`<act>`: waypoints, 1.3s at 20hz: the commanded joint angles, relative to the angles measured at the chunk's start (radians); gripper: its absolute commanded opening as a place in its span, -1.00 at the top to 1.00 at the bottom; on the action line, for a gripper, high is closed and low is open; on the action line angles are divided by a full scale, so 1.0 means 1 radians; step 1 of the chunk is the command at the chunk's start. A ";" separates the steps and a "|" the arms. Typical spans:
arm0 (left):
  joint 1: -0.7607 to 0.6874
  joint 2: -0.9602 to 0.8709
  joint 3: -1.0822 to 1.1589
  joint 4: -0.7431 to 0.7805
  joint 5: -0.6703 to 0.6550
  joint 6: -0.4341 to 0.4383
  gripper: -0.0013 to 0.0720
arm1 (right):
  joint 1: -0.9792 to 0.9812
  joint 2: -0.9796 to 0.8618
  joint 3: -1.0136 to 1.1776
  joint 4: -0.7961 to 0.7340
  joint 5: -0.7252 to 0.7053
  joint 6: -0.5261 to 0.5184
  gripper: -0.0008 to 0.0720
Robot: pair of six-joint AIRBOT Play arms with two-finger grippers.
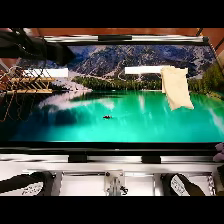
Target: Fold the shirts.
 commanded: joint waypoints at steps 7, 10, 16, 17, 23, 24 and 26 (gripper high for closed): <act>-0.102 -0.276 0.000 0.458 -0.258 -0.301 -0.92 | 0.659 -0.375 0.029 -0.339 0.288 0.217 -0.70; -0.142 -0.276 0.000 0.457 -0.240 -0.301 -0.93 | 0.658 -0.374 0.029 -0.340 0.291 0.172 -0.70; -0.152 -0.275 0.000 0.433 -0.241 -0.302 -0.93 | 0.658 -0.374 0.029 -0.340 0.329 0.172 -0.70; -0.152 -0.275 0.000 0.432 -0.244 -0.301 -0.93 | 0.658 -0.374 0.029 -0.340 0.334 0.172 -0.70; -0.148 -0.275 0.000 0.432 -0.243 -0.291 -0.93 | 0.658 -0.374 0.029 -0.340 0.379 0.172 -0.70; -0.148 -0.275 0.000 0.433 -0.242 -0.291 -0.93 | 0.658 -0.374 0.029 -0.340 0.387 0.172 -0.70; -0.148 -0.275 0.000 0.433 -0.242 -0.291 -0.93 | 0.658 -0.374 0.029 -0.340 0.410 0.172 -0.70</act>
